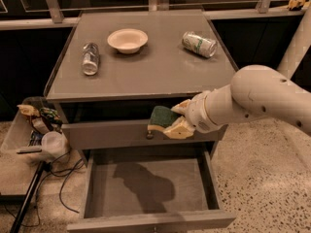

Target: Place sponge into middle drawer

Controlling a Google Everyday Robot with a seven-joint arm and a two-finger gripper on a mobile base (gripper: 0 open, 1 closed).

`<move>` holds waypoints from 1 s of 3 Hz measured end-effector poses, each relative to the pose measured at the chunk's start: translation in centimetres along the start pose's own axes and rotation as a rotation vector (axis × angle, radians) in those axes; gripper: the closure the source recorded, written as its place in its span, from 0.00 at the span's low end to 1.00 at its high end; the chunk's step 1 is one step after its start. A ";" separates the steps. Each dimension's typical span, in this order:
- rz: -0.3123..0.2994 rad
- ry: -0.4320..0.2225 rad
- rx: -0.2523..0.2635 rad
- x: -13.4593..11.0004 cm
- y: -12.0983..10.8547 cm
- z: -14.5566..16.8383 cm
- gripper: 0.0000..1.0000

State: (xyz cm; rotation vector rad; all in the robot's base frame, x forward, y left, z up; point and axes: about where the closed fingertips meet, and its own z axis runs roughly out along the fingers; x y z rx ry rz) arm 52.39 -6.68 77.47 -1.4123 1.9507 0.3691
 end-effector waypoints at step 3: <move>0.133 0.052 -0.140 6.3 3.1 7.8 1.00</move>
Offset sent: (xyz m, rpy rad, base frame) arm -0.0038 0.0184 -0.1260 0.0351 0.2506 0.0012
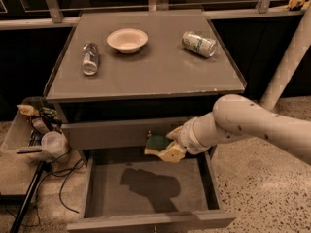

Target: Place sponge into middle drawer

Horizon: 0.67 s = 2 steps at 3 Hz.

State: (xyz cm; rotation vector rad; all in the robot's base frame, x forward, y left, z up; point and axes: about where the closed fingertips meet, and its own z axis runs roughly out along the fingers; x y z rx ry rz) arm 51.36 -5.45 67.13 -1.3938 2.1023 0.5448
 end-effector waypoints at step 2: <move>0.086 0.024 -0.028 5.7 3.1 4.1 1.00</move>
Offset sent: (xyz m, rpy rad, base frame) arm -0.0586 -0.0104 -0.1115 -0.0022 0.0966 -0.0986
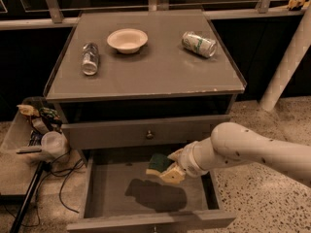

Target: Place sponge into middle drawer

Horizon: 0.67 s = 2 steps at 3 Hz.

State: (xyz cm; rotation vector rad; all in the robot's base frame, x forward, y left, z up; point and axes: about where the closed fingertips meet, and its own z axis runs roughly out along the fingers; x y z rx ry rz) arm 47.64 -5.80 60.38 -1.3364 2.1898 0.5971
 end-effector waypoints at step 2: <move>-0.029 0.002 0.091 4.1 0.5 3.6 1.00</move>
Offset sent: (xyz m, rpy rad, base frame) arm -0.0068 -0.0093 -0.0836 -0.0814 -0.2028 -0.0701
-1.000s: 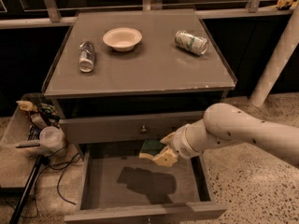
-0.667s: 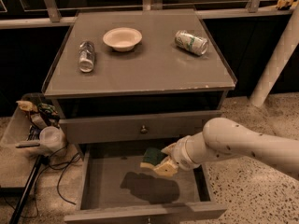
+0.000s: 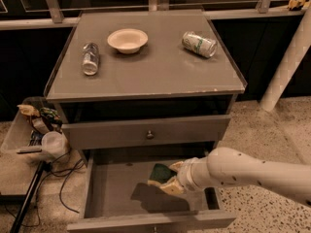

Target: Place sponge into middle drawer

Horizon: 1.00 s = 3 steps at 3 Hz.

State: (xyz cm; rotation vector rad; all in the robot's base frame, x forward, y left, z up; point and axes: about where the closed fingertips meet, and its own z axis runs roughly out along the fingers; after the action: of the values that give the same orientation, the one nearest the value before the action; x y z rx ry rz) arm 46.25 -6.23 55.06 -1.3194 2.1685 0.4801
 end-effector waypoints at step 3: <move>0.011 -0.054 0.143 2.9 -4.7 3.9 1.00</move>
Offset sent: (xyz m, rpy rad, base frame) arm 0.0743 -0.0373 -0.0737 -0.0038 -0.1751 -0.1664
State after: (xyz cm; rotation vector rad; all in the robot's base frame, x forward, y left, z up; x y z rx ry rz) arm 50.38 -8.21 50.13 -1.2050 2.1244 0.3541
